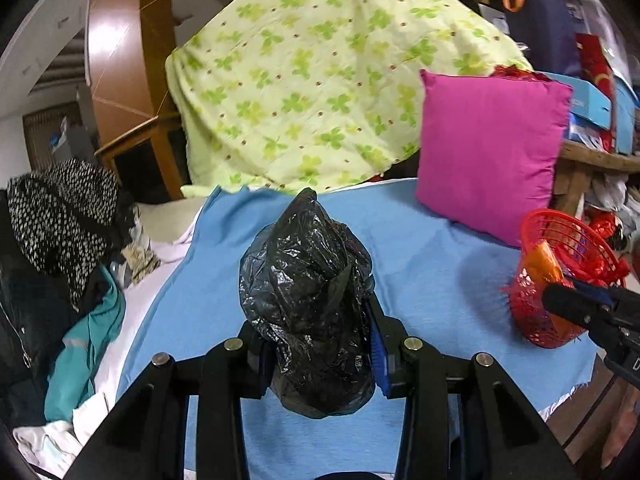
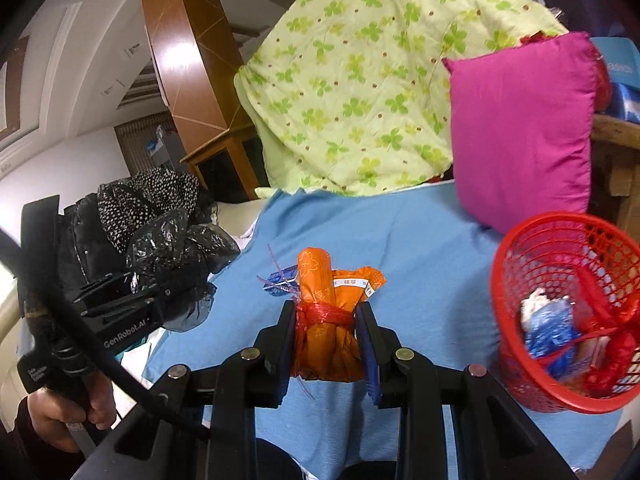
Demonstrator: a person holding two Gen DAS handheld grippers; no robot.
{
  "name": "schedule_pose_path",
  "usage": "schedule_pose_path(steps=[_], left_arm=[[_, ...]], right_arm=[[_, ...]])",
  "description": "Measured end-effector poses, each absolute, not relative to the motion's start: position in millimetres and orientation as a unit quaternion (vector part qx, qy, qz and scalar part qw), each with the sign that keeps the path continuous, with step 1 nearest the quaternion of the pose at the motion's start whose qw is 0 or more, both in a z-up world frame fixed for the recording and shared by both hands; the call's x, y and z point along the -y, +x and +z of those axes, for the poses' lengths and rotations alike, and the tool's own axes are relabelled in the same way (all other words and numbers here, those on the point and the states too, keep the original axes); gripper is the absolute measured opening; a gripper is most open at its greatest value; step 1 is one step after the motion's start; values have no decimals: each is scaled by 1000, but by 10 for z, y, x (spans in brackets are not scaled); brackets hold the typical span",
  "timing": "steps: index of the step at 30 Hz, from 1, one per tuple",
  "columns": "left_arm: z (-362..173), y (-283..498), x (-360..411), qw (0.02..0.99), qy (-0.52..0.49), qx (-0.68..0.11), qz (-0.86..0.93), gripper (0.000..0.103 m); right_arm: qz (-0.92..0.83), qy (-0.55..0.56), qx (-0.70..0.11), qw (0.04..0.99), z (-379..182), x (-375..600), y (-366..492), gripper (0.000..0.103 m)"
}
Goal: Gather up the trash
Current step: 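Carry the black bag and orange wrapper toward the red wastebasket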
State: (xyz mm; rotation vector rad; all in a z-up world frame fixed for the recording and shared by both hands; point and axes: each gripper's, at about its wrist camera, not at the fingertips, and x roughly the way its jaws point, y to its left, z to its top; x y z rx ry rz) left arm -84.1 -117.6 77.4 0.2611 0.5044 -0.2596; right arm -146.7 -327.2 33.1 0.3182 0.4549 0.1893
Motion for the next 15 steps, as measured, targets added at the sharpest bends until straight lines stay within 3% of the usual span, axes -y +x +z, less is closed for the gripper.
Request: schedule_pose_path(steps=[15], left_arm=[[755, -949, 1436, 946, 153, -249, -141, 41]], right_arm=[[84, 174, -204, 960, 377, 3510, -1633, 31]])
